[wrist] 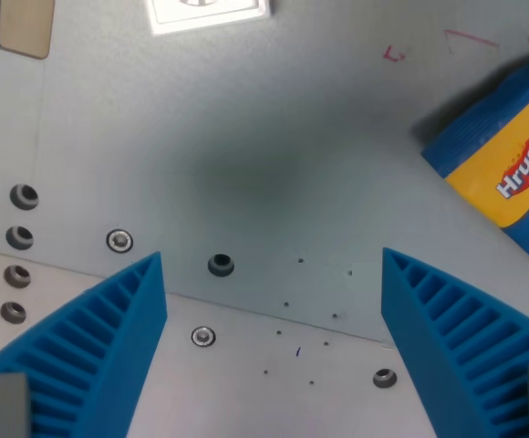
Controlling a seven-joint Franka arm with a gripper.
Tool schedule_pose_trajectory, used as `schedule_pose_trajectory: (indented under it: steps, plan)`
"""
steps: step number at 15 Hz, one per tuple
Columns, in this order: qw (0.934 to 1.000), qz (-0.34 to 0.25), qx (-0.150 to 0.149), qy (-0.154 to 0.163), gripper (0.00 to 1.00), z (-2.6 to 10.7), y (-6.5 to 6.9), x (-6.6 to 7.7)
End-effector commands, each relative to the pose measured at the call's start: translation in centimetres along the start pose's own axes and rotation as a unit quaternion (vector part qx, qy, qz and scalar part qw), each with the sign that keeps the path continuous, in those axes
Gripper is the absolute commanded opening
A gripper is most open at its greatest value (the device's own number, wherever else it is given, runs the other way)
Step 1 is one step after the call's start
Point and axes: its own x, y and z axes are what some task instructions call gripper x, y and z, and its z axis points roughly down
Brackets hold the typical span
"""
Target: Move in base positive z
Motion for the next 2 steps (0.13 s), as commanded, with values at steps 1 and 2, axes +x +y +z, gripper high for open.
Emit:
schedule_pose_trajectory:
  steps: [1,2]
  plan:
    - [1.0,0.0,0.001,-0.002,1.0,-2.24,-0.08,-0.82]
    - [1.0,0.0,0.001,-0.002,1.0,-2.74,-0.08,-0.83]
